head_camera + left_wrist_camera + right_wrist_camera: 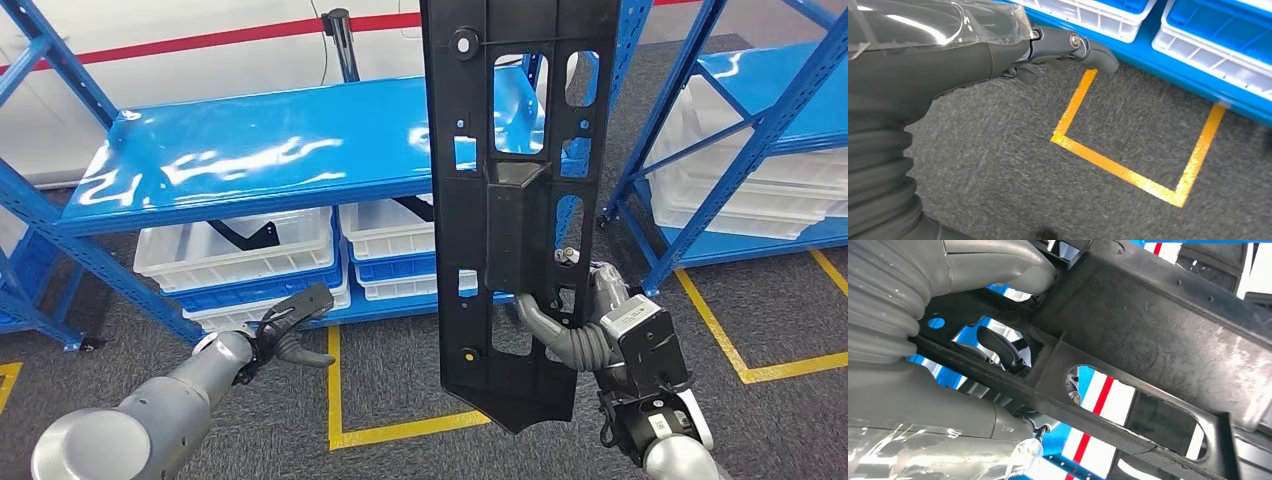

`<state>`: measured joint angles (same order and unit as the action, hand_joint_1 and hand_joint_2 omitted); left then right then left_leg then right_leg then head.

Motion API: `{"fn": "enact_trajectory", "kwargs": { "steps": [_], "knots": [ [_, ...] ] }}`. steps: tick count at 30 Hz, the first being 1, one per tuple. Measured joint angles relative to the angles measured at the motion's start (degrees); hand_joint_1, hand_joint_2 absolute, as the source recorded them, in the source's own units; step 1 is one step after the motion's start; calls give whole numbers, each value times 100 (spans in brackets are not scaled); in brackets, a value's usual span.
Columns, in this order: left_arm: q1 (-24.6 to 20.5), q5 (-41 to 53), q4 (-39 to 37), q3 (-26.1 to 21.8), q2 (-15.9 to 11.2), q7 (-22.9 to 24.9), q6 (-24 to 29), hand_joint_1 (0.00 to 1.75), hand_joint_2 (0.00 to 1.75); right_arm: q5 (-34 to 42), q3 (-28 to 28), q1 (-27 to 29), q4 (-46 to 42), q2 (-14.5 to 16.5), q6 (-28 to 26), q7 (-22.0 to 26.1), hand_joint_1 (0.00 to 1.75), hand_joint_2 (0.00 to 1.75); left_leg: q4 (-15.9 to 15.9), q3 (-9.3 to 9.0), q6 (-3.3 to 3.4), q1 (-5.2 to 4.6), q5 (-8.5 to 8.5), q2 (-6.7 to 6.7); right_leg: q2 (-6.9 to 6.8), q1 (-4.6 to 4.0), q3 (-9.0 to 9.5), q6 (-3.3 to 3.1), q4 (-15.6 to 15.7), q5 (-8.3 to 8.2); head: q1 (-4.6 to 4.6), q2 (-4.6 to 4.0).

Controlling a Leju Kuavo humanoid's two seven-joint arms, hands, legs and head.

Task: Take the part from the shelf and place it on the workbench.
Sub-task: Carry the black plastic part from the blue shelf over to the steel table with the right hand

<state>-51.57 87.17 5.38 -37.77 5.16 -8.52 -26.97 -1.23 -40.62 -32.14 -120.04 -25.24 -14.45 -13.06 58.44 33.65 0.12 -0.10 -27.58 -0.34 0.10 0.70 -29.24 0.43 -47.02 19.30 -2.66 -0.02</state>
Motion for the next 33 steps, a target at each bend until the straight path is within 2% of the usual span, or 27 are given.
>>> {"fn": "enact_trajectory", "kwargs": {
  "steps": [1, 2, 3, 4, 5, 6, 8, 9, 10, 11, 12, 13, 14, 15, 16, 17, 18, 19, 20, 22, 24, 25, 27, 28, 30, 32, 33],
  "knots": [
    [3, 0, 0, 35, -1, -4, 0, 0, 175, 0, 10, 15, -7, -9, 0, 5, 175, 175, 395, 125, -12, 5, -222, 0, -1, -4, -56, -10, 0, -46, 0, 0],
    [10, 0, -1, 62, -2, -9, 0, 0, 175, 1, 16, 32, -13, -13, 0, 13, 175, 175, 715, 211, -13, 6, -343, 0, 0, -10, -108, -15, -1, -90, 0, 0],
    [17, 0, -1, 91, -3, -11, 0, 0, 175, 1, 19, 48, -17, -15, 1, 23, 175, 175, 945, 249, -6, 3, -375, 0, 2, -17, -166, -20, -1, -139, 0, 0],
    [22, -1, -2, 122, -3, -14, 0, 0, 175, 1, 21, 61, -20, -17, 2, 34, 175, 175, 1023, 211, 15, -6, -298, -1, 6, -28, -227, -24, 0, -194, 1, 0],
    [23, -1, -2, 162, -2, -19, 0, 0, 175, 1, 23, 68, -24, -18, 3, 44, 175, 175, 896, 70, 58, -22, -134, -2, 12, -44, -287, -28, 7, -256, 1, 0],
    [16, -1, -2, 210, -1, -25, 0, 0, 175, 0, 29, 71, -29, -20, 4, 54, 175, 175, 582, -164, 123, -49, 44, -5, 18, -61, -337, -29, 20, -320, 1, 0],
    [-27, -1, -2, 308, 4, -48, -41, 0, 175, -1, 56, 70, -52, -24, 5, 68, 175, 175, -369, -848, 276, -142, 226, -14, 19, -85, -401, -16, 52, -441, 1, 0],
    [-68, -2, -2, 361, 7, -62, -90, 0, 175, -2, 73, 70, -64, -28, 5, 74, 175, 175, -802, -1142, 334, -184, 237, -16, 15, -101, -428, -1, 66, -506, 1, 0],
    [-107, -2, -2, 409, 11, -78, -139, 0, 175, -2, 89, 67, -74, -33, 7, 78, 175, 175, -1100, -1326, 360, -213, 244, -17, 10, -113, -456, 12, 85, -588, 2, 0],
    [-132, -1, -2, 450, 17, -94, -180, 0, 175, -1, 99, 64, -79, -39, 11, 81, 175, 175, -1260, -1385, 365, -221, 300, -15, 12, -138, -487, 25, 111, -675, 3, 0],
    [-142, -1, -3, 490, 26, -104, -201, 0, 175, -1, 107, 62, -80, -46, 16, 83, 175, 175, -1332, -1344, 365, -195, 334, -14, 12, -150, -538, 44, 130, -726, 3, 0],
    [-132, 0, -3, 527, 40, -112, -205, 0, 175, 1, 114, 59, -80, -50, 20, 84, 175, 175, -1345, -1273, 372, -171, 394, -14, 16, -155, -614, 73, 69, -660, 5, 0],
    [-117, -1, -4, 560, 55, -117, -233, 0, 175, 3, 117, 59, -81, -55, 24, 84, 175, 175, -1360, -1204, 392, -147, 451, -12, 20, -157, -727, 109, -125, -469, 1, 0],
    [-109, -1, -4, 592, 73, -120, -291, 0, 175, 4, 121, 60, -80, -59, 24, 83, 175, 175, -1371, -1134, 415, -128, 504, -12, 18, -145, -886, 148, -488, -171, 1, 0],
    [-103, -2, -4, 620, 86, -122, -368, 0, 175, 5, 123, 62, -80, -60, 24, 78, 175, 175, -1353, -1051, 437, -127, 565, -8, 20, -133, -1063, 181, -992, 157, 2, 0],
    [-100, -2, -4, 646, 95, -125, -466, 0, 175, 6, 123, 67, -79, -61, 24, 74, 175, 175, -1341, -972, 445, -126, 620, -3, 18, -118, -1226, 204, -1519, 400, -1, 0],
    [-95, -2, -4, 679, 101, -128, -552, 0, 175, 7, 123, 76, -79, -62, 24, 72, 175, 175, -1329, -896, 444, -125, 672, 6, 17, -104, -1331, 223, -1948, 515, 2, 0],
    [-87, -2, -4, 710, 104, -131, -618, 0, 175, 8, 123, 85, -79, -64, 23, 70, 175, 175, -1316, -825, 437, -122, 720, 16, 16, -92, -1332, 233, -2165, 488, 1, 0],
    [-79, -2, -4, 739, 107, -133, -668, 0, 175, 9, 123, 93, -79, -66, 22, 71, 175, 175, -1303, -761, 426, -116, 761, 25, 15, -83, -1212, 238, -2135, 365, 1, 0],
    [-77, -1, -4, 784, 113, -135, -758, 0, 175, 11, 126, 99, -79, -77, 18, 71, 175, 175, -1273, -668, 390, -103, 822, 34, 1, -70, -613, 233, -1404, 110, 1, 0],
    [-103, -2, -3, 838, 117, -135, -860, 0, 175, 11, 137, 93, -79, -90, 5, 67, 175, 175, -1239, -614, 345, -106, 869, 36, -10, -84, 14, 198, -500, 99, 1, 0],
    [-120, -2, -2, 862, 123, -133, -893, 0, 175, 9, 145, 85, -80, -93, -5, 56, 175, 175, -1218, -588, 321, -110, 895, 36, -11, -89, 169, 176, -247, 136, 1, 0],
    [-148, -2, -2, 893, 148, -116, -915, 0, 175, 0, 155, 70, -91, -96, -36, -7, 175, 175, -1159, -508, 277, -111, 936, 31, -1, -71, 204, 128, -87, 166, 1, 0],
    [-157, -2, -2, 910, 167, -105, -921, 0, 175, -7, 156, 63, -98, -96, -51, -48, 175, 175, -1071, -432, 251, -114, 880, 25, 0, -49, 181, 95, -64, 155, -1, 0],
    [-174, -2, -2, 965, 202, -90, -966, 0, 175, -25, 156, 61, -117, -102, -78, -113, 175, 175, -527, -150, 174, -97, 503, 17, -2, -10, 115, 16, -22, 103, -4, 0],
    [-182, -2, -2, 1008, 234, -76, -1009, 0, 175, -37, 156, 63, -127, -109, -95, -144, 175, 175, 439, 241, 98, -49, -15, 20, -3, -8, 19, -26, -25, 28, -5, 0],
    [-179, -2, -2, 1019, 251, -69, -1012, 0, 175, -40, 156, 66, -128, -112, -103, -152, 175, 175, 825, 377, 80, -29, -154, 20, 2, -8, -25, -28, -27, -6, -6, 0]
  ]
}}
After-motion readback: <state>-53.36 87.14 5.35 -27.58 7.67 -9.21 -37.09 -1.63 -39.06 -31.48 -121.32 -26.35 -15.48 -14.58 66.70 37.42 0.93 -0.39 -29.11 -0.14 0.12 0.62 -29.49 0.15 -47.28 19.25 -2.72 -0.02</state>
